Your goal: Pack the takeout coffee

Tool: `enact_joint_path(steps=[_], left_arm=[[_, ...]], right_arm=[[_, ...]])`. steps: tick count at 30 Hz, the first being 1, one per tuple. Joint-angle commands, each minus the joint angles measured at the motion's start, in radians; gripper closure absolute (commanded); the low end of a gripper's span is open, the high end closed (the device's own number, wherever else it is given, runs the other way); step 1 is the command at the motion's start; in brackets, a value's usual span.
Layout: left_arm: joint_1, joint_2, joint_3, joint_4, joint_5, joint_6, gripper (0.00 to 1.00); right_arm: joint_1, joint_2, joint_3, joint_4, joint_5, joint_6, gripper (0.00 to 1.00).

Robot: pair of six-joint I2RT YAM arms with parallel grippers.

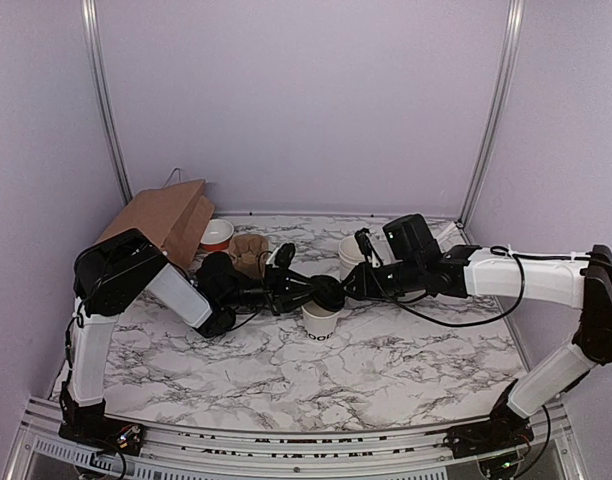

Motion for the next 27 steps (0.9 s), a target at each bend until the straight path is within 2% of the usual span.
enact_joint_path(steps=[1,27], left_arm=[[0.01,0.006,-0.02,0.051,0.009,0.005,0.74],[0.04,-0.049,-0.102,0.044,0.01,0.026,0.72]], right_arm=[[-0.002,0.013,0.004,0.012,-0.005,-0.006,0.75],[0.009,0.031,0.029,-0.007,0.014,-0.021,0.74]])
